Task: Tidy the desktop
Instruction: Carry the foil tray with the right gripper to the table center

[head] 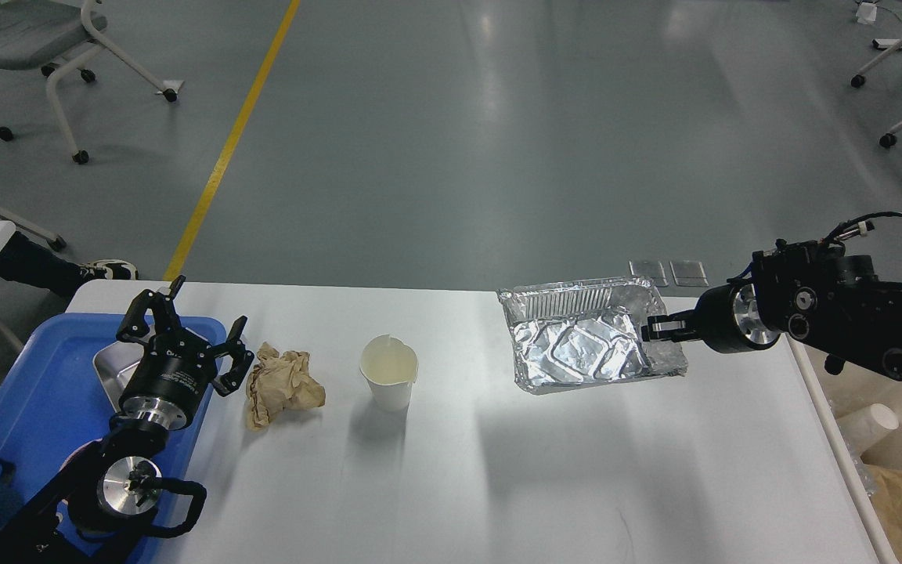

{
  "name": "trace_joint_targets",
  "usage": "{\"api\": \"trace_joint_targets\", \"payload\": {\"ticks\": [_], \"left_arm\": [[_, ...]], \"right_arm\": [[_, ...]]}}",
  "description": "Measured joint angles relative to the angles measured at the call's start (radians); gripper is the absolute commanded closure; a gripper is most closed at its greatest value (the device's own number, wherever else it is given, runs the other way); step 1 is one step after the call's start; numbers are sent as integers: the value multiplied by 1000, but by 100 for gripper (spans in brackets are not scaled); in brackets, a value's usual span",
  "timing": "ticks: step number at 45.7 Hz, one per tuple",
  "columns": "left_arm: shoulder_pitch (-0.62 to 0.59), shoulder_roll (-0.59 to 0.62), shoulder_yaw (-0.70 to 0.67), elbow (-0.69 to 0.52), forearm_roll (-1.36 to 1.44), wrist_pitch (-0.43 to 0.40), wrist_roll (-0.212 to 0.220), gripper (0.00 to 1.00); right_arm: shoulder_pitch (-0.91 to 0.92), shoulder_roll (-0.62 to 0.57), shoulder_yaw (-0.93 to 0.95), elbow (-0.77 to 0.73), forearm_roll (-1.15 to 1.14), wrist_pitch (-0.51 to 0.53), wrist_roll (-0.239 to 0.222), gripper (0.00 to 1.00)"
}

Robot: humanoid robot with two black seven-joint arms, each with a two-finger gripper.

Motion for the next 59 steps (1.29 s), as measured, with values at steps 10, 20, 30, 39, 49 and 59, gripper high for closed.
{"api": "trace_joint_targets", "payload": {"ticks": [10, 20, 30, 39, 49, 59], "left_arm": [[7, -2, 1, 0, 1, 34, 1, 4], [-5, 3, 82, 0, -2, 56, 22, 4], [-16, 0, 108, 3, -12, 65, 42, 4], [-13, -5, 111, -26, -13, 78, 40, 4], [14, 60, 126, -94, -4, 98, 43, 4], [2, 272, 171, -185, 2, 209, 34, 4]], "right_arm": [[39, 102, -69, -55, 82, -23, 8, 100], [95, 160, -163, -90, 181, -39, 8, 100], [105, 165, -183, -92, 204, -48, 8, 100], [105, 158, -183, -91, 205, -50, 8, 100], [105, 158, -183, -91, 205, -51, 8, 100], [105, 162, -183, -91, 205, -61, 7, 100]]}}
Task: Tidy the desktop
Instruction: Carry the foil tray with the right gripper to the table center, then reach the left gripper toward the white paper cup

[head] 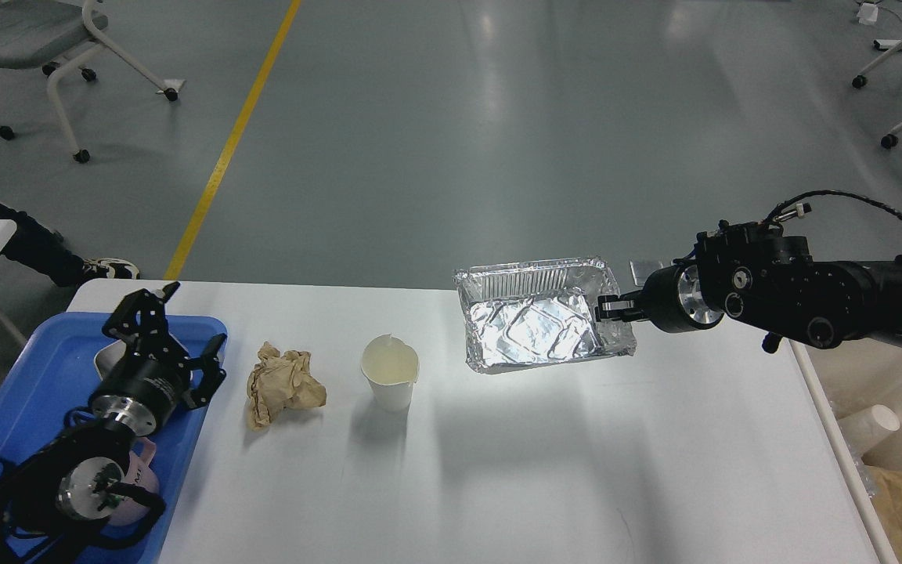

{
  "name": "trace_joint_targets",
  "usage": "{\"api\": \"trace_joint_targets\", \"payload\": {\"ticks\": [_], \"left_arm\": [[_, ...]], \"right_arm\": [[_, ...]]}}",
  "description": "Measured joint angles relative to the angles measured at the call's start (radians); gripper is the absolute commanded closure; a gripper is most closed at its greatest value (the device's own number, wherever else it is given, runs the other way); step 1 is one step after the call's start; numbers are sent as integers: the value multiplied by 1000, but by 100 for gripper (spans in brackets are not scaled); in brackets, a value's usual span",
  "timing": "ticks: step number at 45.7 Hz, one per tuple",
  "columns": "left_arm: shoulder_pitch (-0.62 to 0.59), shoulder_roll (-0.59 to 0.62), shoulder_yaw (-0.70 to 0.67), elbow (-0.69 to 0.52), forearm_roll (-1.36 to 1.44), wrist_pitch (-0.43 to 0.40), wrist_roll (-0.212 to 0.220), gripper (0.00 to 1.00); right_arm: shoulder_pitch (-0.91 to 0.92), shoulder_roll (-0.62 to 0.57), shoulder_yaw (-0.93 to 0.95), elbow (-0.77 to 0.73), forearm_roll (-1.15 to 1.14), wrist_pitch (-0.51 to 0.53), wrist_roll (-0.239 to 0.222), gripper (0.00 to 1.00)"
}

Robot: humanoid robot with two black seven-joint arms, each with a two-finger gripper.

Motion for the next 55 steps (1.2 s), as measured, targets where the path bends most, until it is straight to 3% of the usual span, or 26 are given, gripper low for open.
{"api": "trace_joint_targets", "payload": {"ticks": [16, 27, 36, 45, 55], "left_arm": [[7, 263, 11, -153, -1, 37, -2, 4], [11, 502, 168, -222, 0, 31, 5, 4], [2, 709, 290, -275, 48, -32, 19, 4], [4, 919, 311, -330, 70, -104, 75, 4], [-10, 1031, 306, -342, 184, -111, 76, 4]], "right_arm": [[0, 13, -1, -4, 1, -3, -3, 100], [0, 14, -2, -5, 1, -5, -5, 100], [0, 14, -2, -5, 1, -5, -5, 100], [12, 24, -1, -5, 1, -7, -4, 100], [19, 36, 0, -5, 4, -10, -6, 100]]}}
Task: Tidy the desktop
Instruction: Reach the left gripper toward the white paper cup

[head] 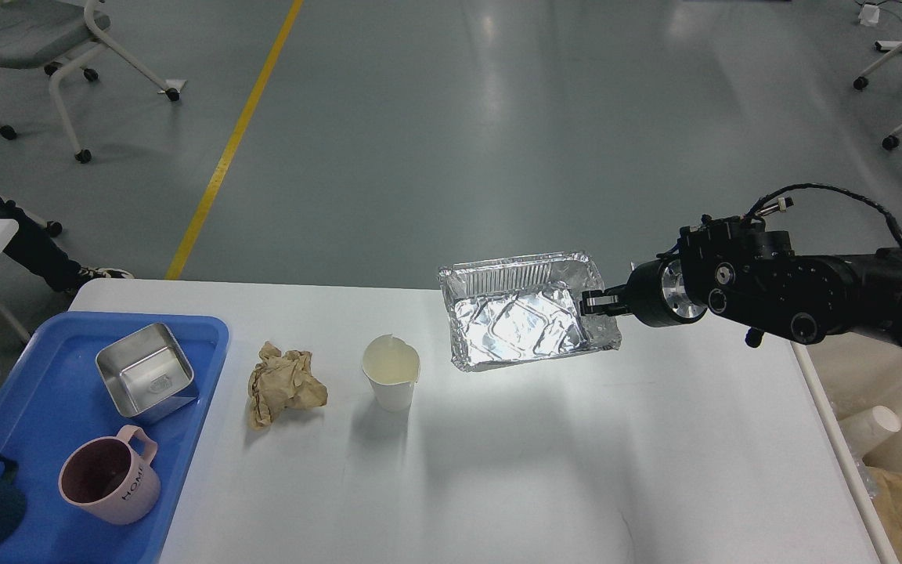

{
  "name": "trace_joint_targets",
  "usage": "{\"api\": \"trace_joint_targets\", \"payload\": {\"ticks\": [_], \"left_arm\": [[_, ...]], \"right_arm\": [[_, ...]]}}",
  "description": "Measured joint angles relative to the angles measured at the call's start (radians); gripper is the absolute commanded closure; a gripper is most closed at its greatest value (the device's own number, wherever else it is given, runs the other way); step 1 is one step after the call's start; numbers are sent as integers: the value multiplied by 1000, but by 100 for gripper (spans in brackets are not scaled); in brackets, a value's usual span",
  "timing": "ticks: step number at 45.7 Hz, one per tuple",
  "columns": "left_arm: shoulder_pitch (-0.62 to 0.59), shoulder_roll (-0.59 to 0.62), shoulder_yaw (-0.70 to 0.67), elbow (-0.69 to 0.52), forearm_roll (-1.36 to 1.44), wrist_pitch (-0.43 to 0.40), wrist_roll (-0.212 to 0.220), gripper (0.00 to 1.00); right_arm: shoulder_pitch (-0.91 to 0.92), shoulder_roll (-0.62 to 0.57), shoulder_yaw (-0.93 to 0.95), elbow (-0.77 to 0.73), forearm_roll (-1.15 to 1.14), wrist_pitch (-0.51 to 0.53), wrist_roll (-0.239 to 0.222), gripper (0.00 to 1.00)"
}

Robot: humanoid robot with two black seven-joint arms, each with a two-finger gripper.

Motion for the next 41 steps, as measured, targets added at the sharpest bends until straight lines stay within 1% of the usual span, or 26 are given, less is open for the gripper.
{"api": "trace_joint_targets", "payload": {"ticks": [10, 23, 27, 31, 35, 41], "left_arm": [[-45, -30, -6, -29, 167, 24, -9, 3], [-80, -51, 0, -56, 282, 22, -14, 4], [-82, -61, 1, -54, 314, 20, -33, 4], [-83, -99, 2, -52, 338, 17, -45, 3], [-83, -147, 3, -50, 366, 15, -41, 4], [-91, -200, 5, -48, 384, 8, -15, 4]], "right_arm": [[3, -7, -1, 5, 18, 0, -1, 100], [14, -11, -3, 6, 25, 0, -1, 100], [17, -7, -3, 6, 25, 0, -2, 100], [23, -5, -5, 6, 25, 0, -3, 100], [24, -5, -15, 7, 26, -1, -5, 100], [26, -5, -26, 12, 28, -7, -7, 100]]}}
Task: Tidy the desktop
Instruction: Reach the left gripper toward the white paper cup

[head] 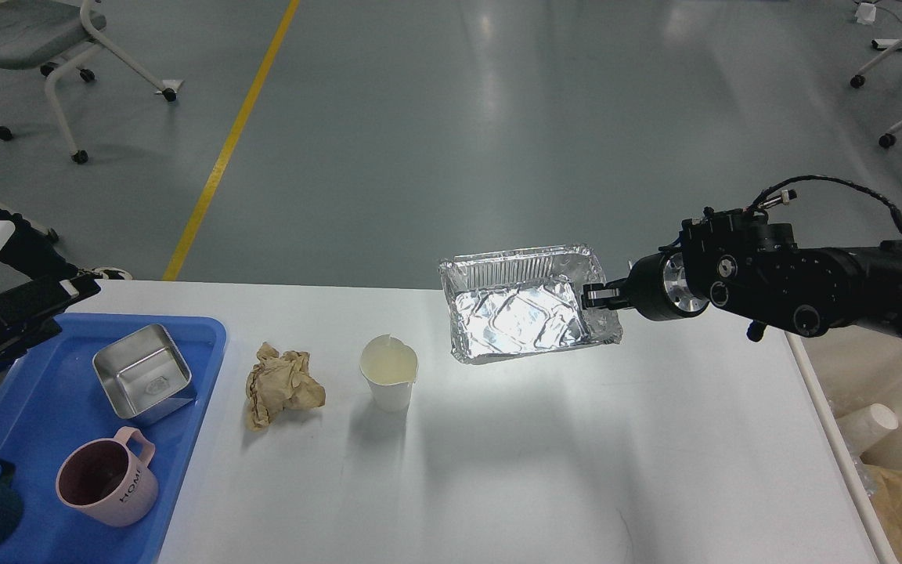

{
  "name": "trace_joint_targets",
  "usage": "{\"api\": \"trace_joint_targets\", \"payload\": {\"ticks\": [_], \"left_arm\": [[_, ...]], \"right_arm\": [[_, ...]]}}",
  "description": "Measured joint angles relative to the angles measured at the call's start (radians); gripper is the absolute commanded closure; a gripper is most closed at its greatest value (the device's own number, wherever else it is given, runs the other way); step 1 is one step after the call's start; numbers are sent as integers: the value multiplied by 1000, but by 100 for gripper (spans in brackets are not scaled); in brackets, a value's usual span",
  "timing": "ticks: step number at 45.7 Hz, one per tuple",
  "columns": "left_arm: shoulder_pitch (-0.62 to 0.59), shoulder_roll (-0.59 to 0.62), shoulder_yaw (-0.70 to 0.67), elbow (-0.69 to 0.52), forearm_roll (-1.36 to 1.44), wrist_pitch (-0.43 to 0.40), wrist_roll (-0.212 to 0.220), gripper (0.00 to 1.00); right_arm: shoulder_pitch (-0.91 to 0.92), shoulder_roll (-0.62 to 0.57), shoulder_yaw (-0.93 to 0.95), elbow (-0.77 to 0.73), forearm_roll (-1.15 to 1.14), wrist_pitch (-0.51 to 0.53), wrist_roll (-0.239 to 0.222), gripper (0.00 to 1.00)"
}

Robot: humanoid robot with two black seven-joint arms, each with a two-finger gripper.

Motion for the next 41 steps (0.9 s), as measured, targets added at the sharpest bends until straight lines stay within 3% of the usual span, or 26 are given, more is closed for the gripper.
{"api": "trace_joint_targets", "payload": {"ticks": [13, 21, 29, 41], "left_arm": [[-149, -185, 40, 140, 50, -157, 11, 4], [-320, -327, 235, 265, 134, -165, 26, 4], [-466, -529, 412, 465, 146, -165, 27, 4], [-541, -706, 490, 525, 145, -161, 30, 4]], "right_arm": [[6, 18, -5, 1, 26, -6, 0, 100], [7, 22, -6, 0, 27, -7, 0, 100], [7, 23, -8, -1, 35, -8, -2, 100], [6, 22, -43, 0, 42, -24, -2, 100]]}}
